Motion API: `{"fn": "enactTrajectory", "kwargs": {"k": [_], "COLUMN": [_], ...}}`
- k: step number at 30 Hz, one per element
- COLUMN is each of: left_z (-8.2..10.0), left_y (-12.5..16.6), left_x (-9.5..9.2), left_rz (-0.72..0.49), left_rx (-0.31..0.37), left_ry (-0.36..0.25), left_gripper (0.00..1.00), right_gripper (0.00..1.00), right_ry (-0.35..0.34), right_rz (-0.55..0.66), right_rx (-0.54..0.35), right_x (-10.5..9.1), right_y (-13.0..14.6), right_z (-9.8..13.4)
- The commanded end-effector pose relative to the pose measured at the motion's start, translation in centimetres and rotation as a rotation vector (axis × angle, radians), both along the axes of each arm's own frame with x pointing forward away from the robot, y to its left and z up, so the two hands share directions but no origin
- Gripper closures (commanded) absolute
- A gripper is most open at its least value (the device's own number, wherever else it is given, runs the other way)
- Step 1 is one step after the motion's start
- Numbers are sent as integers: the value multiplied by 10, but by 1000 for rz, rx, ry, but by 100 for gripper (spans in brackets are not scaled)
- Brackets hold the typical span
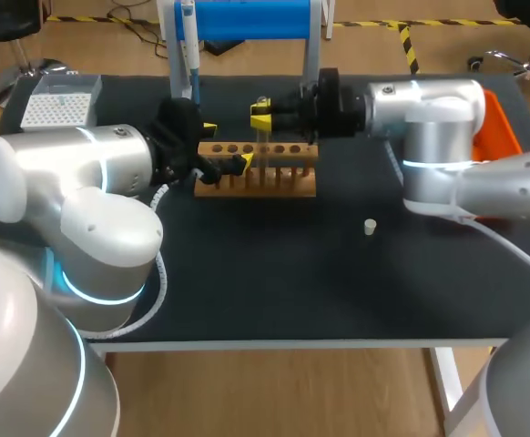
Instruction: Invert the test tube, pick up the pipette, mount the tip to pipette, aspirate from beaker and dispense into the tube, eject the tip, return the pipette, and cap with the stopper.
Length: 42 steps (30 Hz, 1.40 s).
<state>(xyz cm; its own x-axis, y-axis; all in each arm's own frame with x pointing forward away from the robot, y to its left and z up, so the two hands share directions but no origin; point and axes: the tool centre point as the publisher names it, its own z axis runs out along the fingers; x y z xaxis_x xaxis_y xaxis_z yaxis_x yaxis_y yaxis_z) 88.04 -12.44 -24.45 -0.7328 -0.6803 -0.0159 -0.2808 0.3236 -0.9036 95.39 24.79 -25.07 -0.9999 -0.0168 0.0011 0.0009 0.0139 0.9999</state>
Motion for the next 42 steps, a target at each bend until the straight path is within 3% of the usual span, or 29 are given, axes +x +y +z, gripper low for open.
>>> {"fn": "enactTrajectory", "kwargs": {"k": [1, 42], "left_z": [1, 1], "left_y": [1, 1], "left_x": [1, 1], "left_rz": [-5, -5], "left_rx": [0, 0], "left_ry": [4, 4], "left_gripper": [0, 0], "right_gripper": [100, 100], "right_ry": [-1, -1], "right_rz": [-4, -24], "right_rx": [-8, 13], "right_x": [-2, -9], "right_y": [-3, -18], "right_z": [6, 57]}}
